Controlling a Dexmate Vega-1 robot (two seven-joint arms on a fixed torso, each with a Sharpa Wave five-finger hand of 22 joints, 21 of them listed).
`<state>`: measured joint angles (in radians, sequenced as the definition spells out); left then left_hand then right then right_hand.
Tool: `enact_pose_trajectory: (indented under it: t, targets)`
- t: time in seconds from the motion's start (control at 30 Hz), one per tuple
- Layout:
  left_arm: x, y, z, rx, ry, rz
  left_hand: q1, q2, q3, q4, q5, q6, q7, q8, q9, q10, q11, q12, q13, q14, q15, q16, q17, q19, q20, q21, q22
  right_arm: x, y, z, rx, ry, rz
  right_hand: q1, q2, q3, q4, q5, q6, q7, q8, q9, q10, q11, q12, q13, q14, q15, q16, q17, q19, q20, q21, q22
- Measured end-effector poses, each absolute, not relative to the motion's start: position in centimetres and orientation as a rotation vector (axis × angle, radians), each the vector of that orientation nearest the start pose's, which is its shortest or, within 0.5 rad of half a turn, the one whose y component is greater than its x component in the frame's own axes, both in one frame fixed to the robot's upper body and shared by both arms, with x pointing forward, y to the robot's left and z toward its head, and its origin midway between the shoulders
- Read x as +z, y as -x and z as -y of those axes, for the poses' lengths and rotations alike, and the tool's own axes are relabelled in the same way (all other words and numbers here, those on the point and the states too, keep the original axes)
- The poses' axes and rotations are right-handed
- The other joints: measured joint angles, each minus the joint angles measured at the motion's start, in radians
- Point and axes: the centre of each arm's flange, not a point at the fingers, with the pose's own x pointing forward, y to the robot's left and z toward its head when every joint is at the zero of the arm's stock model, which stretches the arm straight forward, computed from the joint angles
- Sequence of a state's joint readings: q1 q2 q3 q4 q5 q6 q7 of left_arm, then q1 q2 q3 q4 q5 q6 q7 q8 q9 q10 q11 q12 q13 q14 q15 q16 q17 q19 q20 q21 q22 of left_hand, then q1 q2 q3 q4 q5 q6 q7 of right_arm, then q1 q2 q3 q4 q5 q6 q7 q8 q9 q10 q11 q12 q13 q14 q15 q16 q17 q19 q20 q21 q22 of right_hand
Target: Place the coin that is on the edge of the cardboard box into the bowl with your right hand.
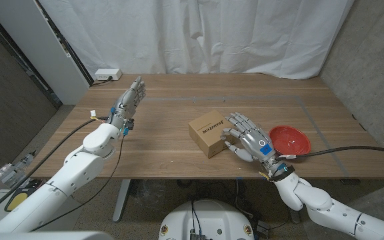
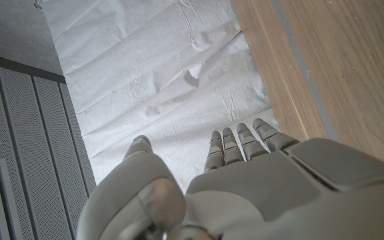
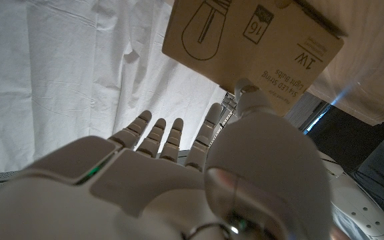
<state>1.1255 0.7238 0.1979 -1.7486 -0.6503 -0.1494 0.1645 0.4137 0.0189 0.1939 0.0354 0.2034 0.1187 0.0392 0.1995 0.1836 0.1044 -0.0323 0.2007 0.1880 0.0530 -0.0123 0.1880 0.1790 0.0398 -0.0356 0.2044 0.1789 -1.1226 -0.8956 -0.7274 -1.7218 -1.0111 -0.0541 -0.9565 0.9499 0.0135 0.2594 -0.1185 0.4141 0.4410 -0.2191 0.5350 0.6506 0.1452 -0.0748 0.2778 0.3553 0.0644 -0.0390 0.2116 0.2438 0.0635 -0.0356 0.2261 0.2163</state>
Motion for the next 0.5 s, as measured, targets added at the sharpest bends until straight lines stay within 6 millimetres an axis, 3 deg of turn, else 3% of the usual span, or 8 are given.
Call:
enact_pose_trajectory:
  t: [0.5]
  targets:
    - [-1.46,-56.88,-32.79,-0.098,-0.043,0.603,0.0,0.0,-0.004,-0.004,0.0,0.0,0.0,0.0,0.0,0.0,0.0,0.0,0.0,0.0,0.0,0.0,0.0,0.0,0.0,0.0,0.0,-15.6,-49.65,20.87,-0.25,1.482,1.303,0.0,0.0,0.0,0.0,0.0,0.015,0.003,0.009,-0.002,0.012,-0.009,0.004,0.0,0.003,0.003,0.0,0.0,0.0,0.0,0.008,0.0]
